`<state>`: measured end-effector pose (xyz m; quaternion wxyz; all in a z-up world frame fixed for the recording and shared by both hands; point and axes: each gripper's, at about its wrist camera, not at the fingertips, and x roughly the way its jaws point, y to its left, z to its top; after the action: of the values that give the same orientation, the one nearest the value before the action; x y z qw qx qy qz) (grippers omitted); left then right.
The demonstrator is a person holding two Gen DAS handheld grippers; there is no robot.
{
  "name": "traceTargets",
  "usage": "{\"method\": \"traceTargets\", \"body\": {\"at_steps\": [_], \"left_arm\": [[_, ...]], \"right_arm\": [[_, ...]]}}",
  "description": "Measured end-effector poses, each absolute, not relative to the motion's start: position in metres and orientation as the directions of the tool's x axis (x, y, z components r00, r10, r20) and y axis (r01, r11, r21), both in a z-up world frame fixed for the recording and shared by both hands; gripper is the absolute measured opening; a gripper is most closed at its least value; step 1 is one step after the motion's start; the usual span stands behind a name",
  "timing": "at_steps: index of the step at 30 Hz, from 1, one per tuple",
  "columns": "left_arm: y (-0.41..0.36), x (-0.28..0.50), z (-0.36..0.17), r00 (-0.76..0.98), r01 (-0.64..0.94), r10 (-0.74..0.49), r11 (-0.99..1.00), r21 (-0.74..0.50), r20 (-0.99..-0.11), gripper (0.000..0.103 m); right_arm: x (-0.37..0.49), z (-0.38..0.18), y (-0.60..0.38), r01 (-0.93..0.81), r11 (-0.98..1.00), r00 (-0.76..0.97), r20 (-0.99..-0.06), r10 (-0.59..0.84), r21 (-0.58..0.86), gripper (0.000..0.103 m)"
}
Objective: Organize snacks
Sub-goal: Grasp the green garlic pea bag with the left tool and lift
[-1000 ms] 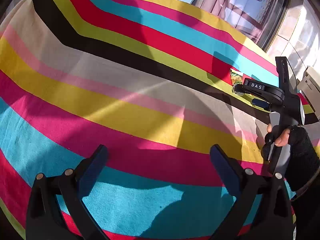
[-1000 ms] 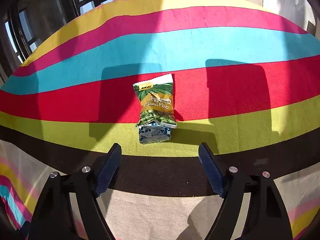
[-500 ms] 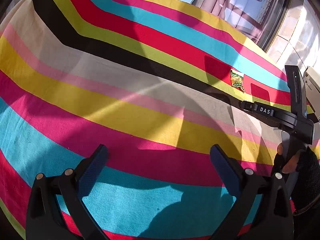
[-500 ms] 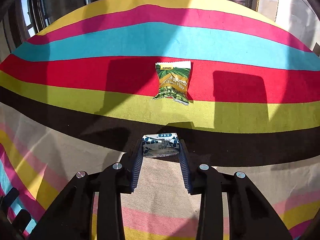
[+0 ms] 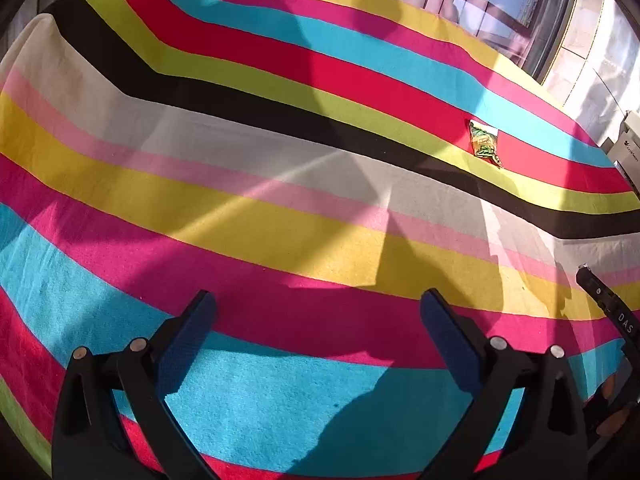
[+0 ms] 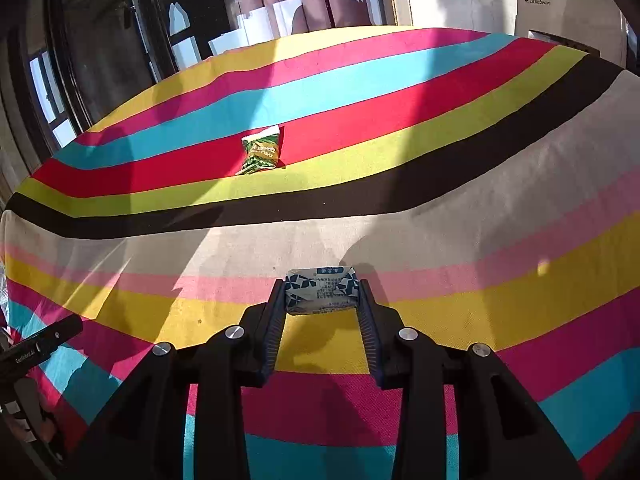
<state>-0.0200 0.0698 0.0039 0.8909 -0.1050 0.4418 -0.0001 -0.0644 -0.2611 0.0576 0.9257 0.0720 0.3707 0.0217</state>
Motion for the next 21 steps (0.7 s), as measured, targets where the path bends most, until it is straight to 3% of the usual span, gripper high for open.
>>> {"method": "traceTargets", "body": {"at_steps": [3,6,13,21], "left_arm": [[0.061,-0.005,0.007,0.61,-0.093,-0.193,0.946,-0.311,-0.768,0.101],[0.031,0.033,0.008,0.59,-0.058,-0.253,0.934,-0.353,-0.767,0.101],[-0.064,0.133,0.006,0.577,0.05,-0.264,0.956,-0.289,-0.773,0.101],[-0.132,0.213,0.004,0.569,0.048,-0.171,0.983,-0.176,-0.804,0.101]], "right_arm": [[-0.068,0.059,-0.26,0.007,0.987,0.733,-0.672,0.105,0.162,0.035],[-0.065,0.057,-0.265,0.026,0.981,0.73,-0.674,0.113,0.193,0.035],[-0.062,0.051,-0.273,0.04,0.968,0.715,-0.684,0.146,0.249,0.035],[-0.059,0.047,-0.275,0.046,0.963,0.703,-0.694,0.156,0.264,0.035]]}}
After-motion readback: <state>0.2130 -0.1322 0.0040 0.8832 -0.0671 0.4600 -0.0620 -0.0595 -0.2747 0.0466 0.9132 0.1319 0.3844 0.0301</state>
